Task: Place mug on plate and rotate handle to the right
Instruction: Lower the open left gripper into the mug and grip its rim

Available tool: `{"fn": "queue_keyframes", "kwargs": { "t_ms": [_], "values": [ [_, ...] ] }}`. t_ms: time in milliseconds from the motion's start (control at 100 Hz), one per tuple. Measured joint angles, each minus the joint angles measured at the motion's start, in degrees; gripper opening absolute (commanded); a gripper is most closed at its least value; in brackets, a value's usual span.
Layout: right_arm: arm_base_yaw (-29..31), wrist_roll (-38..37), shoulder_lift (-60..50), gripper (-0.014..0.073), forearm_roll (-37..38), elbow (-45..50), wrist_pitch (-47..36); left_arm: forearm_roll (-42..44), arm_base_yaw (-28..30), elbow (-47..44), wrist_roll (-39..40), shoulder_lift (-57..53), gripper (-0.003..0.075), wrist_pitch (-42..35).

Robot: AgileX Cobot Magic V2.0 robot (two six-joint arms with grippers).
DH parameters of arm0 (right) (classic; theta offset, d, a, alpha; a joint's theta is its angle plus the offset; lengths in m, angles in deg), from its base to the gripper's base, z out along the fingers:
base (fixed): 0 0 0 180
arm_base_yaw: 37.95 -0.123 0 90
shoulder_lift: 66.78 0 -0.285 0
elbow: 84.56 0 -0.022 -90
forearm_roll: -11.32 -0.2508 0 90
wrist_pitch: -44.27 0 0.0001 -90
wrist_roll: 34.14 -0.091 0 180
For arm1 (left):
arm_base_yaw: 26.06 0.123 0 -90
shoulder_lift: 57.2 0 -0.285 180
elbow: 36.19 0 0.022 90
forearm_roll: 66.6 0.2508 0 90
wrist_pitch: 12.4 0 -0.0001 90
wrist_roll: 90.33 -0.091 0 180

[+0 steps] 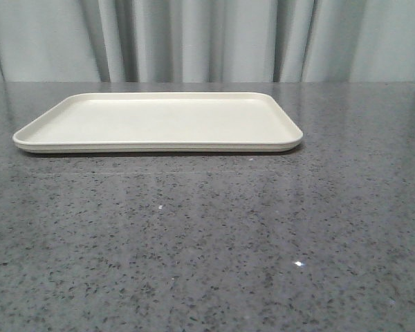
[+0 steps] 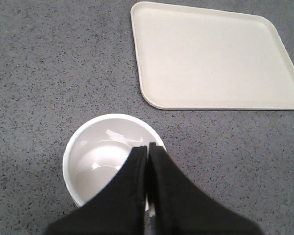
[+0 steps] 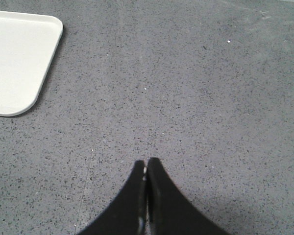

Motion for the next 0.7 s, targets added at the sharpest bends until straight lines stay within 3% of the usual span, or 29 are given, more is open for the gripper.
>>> {"fn": "queue_keyframes", "kwargs": {
  "t_ms": [200, 270, 380, 530, 600, 700],
  "values": [
    [0.0, 0.0, 0.0, -0.0039, -0.3, 0.0, 0.0, 0.0, 0.0, 0.1, 0.0, 0.1, -0.0019, 0.1],
    [0.0, 0.0, 0.0, 0.0031, -0.3, 0.0, 0.0, 0.0, 0.0, 0.1, 0.0, 0.1, -0.0017, 0.1],
    [0.0, 0.0, 0.0, 0.0220, -0.4, 0.0, 0.0, 0.0, 0.0, 0.1, 0.0, 0.1, 0.0031, 0.4],
    [0.0, 0.0, 0.0, 0.0475, -0.4, 0.0, 0.0, 0.0, 0.0, 0.1, 0.0, 0.1, 0.0240, 1.0],
    [0.0, 0.0, 0.0, 0.0524, -0.4, 0.0, 0.0, 0.0, 0.0, 0.1, 0.0, 0.1, 0.0374, 1.0],
    [0.0, 0.0, 0.0, 0.0528, -0.4, 0.0, 0.0, 0.0, 0.0, 0.1, 0.0, 0.1, 0.0529, 1.0]
  ]
}}
